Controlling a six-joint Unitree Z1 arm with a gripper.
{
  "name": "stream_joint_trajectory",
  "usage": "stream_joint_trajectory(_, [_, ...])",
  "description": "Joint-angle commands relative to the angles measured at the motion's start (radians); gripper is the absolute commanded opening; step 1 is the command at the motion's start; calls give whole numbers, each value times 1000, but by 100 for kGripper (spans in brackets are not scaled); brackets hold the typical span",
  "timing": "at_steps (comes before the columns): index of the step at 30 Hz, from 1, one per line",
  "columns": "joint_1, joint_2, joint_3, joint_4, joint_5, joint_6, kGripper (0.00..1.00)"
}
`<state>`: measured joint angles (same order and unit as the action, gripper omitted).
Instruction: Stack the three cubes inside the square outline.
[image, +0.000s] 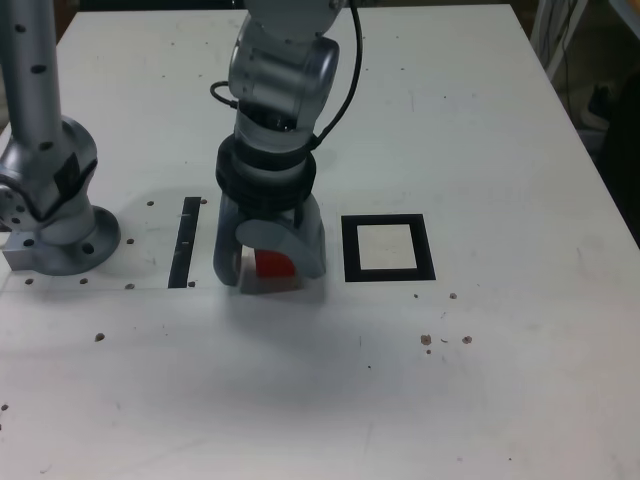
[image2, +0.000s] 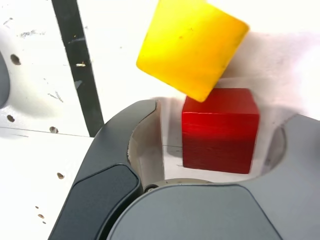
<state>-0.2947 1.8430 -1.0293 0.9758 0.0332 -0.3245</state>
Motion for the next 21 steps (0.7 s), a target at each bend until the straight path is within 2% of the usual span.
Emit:
stream_joint_trajectory(1, [3, 8, -6, 7, 6, 2, 66])
stream_joint_trajectory(7, [8, 25, -8, 15, 14, 3, 55])
stream_joint_trajectory(13, [13, 37, -14, 8, 16, 11, 48])
stream_joint_trajectory(21, [14, 23, -32, 9, 19, 21, 35])
